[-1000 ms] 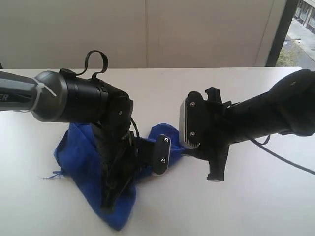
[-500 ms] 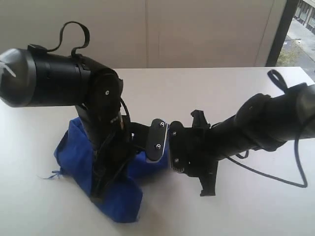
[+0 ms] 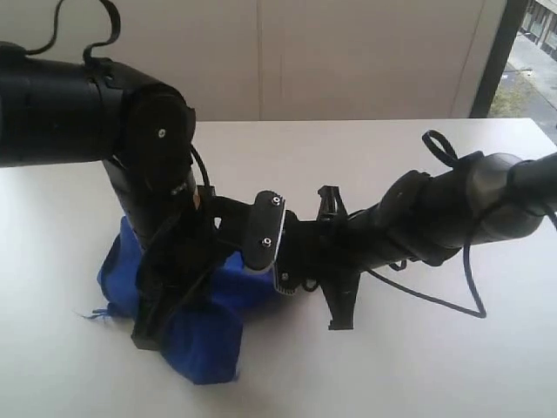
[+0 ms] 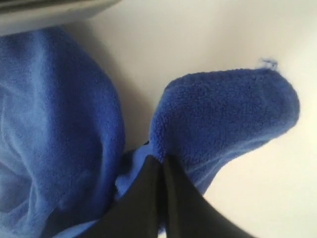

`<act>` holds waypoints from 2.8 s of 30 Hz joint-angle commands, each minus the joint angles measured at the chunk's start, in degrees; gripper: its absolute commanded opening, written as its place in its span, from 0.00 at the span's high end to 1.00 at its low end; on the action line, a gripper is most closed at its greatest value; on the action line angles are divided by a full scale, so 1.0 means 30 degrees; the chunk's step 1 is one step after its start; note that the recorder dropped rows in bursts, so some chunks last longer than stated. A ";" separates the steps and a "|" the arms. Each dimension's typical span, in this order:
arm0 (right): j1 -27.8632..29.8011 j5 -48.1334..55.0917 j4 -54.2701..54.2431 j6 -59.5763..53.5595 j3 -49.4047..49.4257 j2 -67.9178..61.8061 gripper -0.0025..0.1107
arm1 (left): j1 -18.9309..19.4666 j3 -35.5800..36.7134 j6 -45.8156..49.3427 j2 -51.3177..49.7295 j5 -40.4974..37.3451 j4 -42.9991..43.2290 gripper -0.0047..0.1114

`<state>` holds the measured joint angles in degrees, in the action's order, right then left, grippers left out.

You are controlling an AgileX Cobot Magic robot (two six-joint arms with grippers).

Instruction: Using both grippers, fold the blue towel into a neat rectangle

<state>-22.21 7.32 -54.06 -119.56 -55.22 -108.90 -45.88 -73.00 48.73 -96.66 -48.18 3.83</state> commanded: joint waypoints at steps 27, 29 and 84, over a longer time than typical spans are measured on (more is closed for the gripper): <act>0.2678 0.8677 1.7036 2.1517 -0.0044 1.1067 0.98 | 0.0016 0.0094 -0.6898 0.6143 -0.7261 1.3974 0.96; 0.2678 0.8989 1.7083 2.1517 -0.0044 1.1688 0.98 | 0.0016 0.0094 -0.6898 0.6568 -0.7261 1.3974 0.96; 0.2644 1.8993 1.8218 2.4136 -0.2578 1.5368 0.98 | 0.2482 0.0339 -0.4667 0.9970 -0.7261 0.5086 0.96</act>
<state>-14.42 62.11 0.60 -47.96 -62.36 -63.02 -38.68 -72.31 34.75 -67.58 -64.65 19.71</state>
